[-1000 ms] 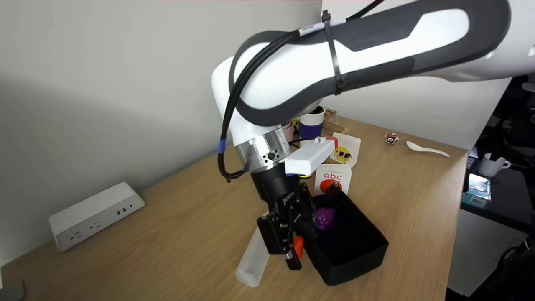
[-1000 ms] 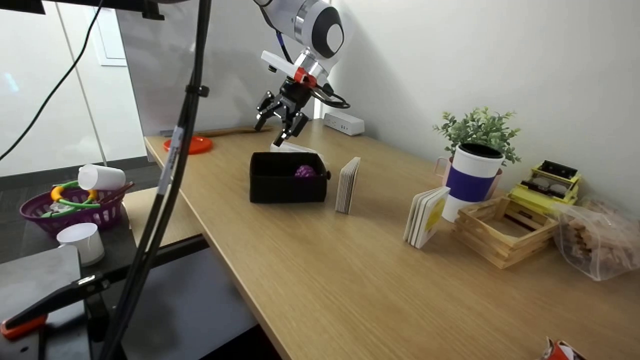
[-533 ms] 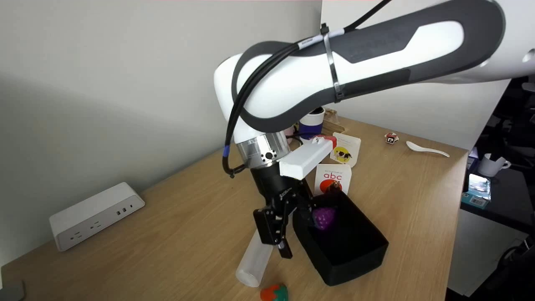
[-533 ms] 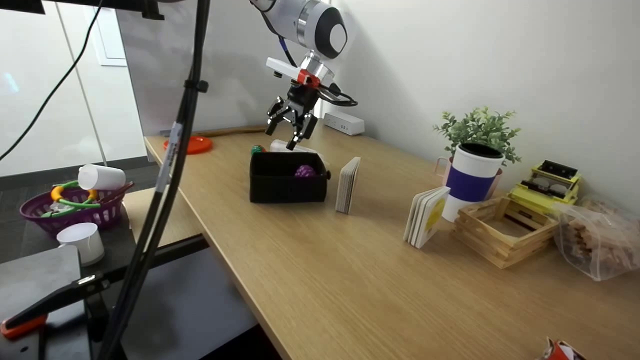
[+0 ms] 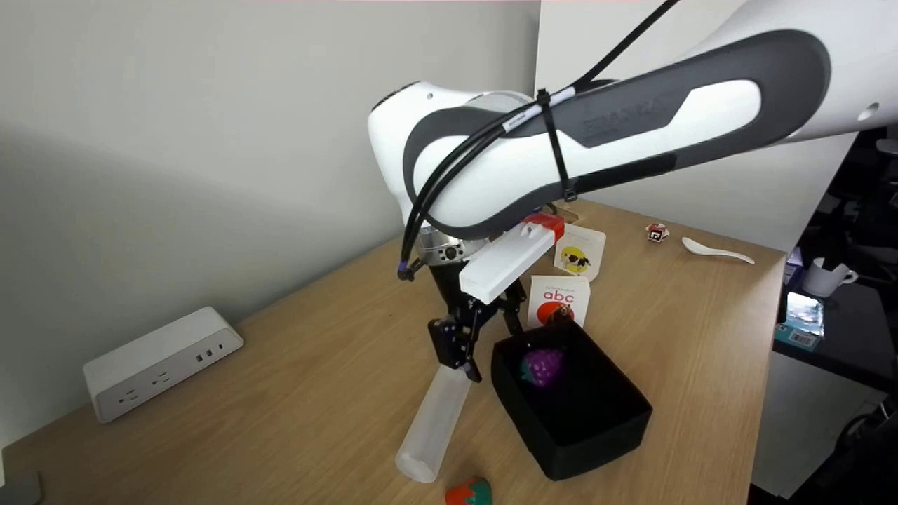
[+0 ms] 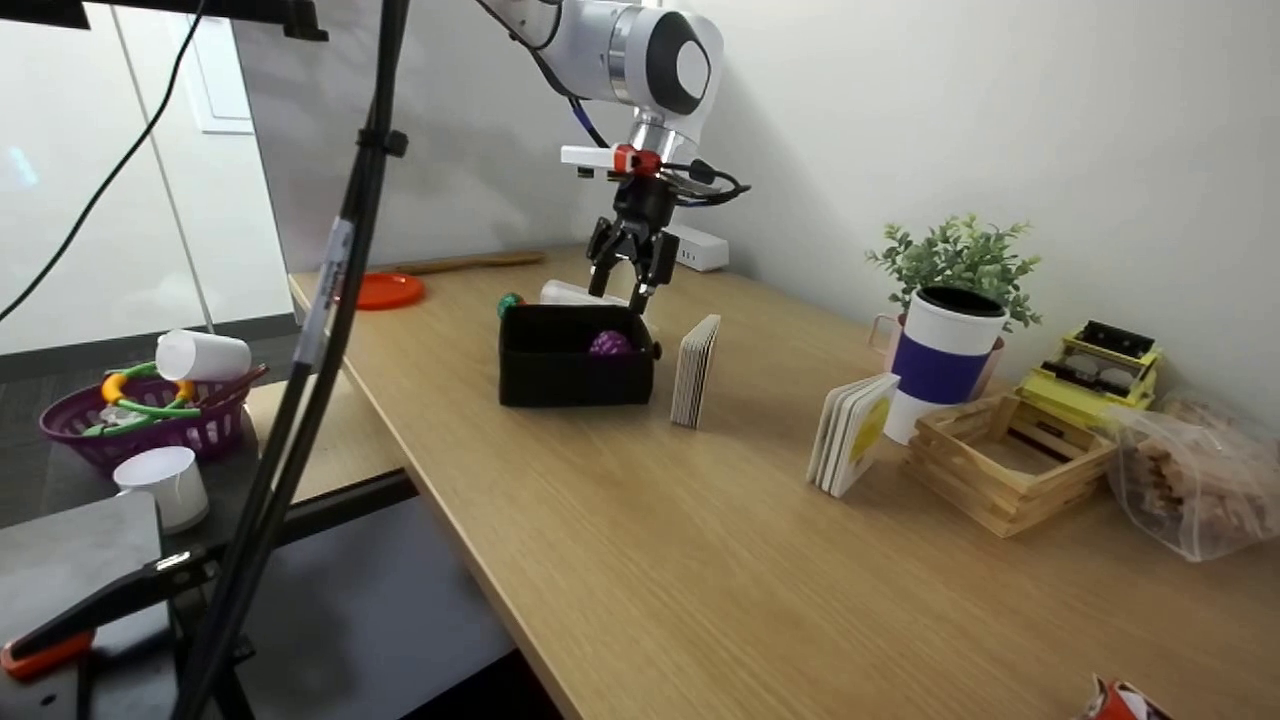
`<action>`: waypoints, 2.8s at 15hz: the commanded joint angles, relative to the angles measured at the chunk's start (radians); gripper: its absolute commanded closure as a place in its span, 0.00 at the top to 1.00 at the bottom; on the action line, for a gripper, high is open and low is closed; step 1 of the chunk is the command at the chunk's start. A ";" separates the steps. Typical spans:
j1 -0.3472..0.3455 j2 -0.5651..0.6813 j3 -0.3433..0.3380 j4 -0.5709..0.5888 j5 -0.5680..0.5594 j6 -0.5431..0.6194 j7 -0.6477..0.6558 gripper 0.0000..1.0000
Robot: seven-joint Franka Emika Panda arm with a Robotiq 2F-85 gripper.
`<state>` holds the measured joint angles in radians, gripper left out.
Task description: Take the strawberry and grapes out of the black box
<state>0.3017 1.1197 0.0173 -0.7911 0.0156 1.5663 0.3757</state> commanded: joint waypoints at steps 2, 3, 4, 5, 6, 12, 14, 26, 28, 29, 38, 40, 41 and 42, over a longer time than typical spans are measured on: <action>0.003 -0.077 -0.058 -0.118 -0.026 0.051 0.118 1.00; 0.005 -0.087 -0.066 -0.133 -0.022 0.050 0.143 1.00; 0.011 -0.104 -0.073 -0.158 -0.023 0.054 0.161 1.00; 0.016 -0.119 -0.078 -0.178 -0.025 0.055 0.177 1.00; 0.020 -0.138 -0.081 -0.205 -0.025 0.064 0.194 1.00; 0.052 -0.266 -0.083 -0.390 -0.024 0.111 0.318 1.00; 0.057 -0.314 -0.077 -0.472 -0.017 0.120 0.351 1.00; 0.025 -0.452 -0.029 -0.814 -0.265 0.091 -0.042 1.00; 0.024 -0.407 -0.026 -0.754 -0.246 0.079 0.008 1.00; 0.023 -0.407 -0.025 -0.761 -0.255 0.079 -0.004 1.00; 0.049 -0.410 -0.047 -0.740 -0.273 0.037 0.155 1.00; 0.051 -0.409 -0.043 -0.726 -0.282 0.024 0.159 1.00; 0.052 -0.408 -0.039 -0.717 -0.287 0.020 0.147 1.00; 0.052 -0.405 -0.033 -0.706 -0.294 0.017 0.125 1.00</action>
<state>0.3493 0.7117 -0.0288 -1.5326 -0.2493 1.6194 0.5239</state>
